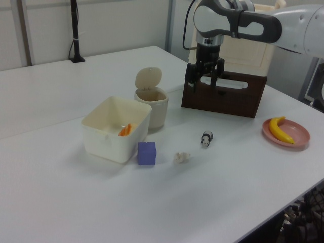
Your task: Grab it up and put it in the trash
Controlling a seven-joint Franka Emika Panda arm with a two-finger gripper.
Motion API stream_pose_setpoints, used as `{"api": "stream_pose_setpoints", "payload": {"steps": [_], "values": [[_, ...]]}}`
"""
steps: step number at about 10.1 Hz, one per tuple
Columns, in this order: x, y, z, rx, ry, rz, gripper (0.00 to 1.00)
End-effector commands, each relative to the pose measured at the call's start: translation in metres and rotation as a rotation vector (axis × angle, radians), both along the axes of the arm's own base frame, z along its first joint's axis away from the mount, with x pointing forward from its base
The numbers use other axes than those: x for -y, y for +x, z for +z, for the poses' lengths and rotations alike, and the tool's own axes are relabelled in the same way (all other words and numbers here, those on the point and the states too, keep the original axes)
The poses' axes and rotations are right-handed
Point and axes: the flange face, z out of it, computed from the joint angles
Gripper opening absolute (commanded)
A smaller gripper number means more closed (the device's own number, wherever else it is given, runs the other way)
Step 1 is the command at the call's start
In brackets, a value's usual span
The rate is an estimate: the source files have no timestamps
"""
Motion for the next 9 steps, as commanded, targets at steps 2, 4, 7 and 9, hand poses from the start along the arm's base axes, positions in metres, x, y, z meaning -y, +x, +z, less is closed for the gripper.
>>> {"api": "stream_pose_setpoints", "payload": {"steps": [2, 4, 7, 9], "values": [[-0.0033, -0.0168, 0.0061, -0.055, -0.014, 0.019, 1.0], [-0.005, -0.0181, 0.0058, -0.062, -0.015, 0.016, 1.0], [-0.0051, -0.0172, 0.0046, -0.059, -0.015, 0.014, 1.0], [-0.0044, -0.0179, 0.0039, -0.062, -0.012, 0.011, 1.0]]}}
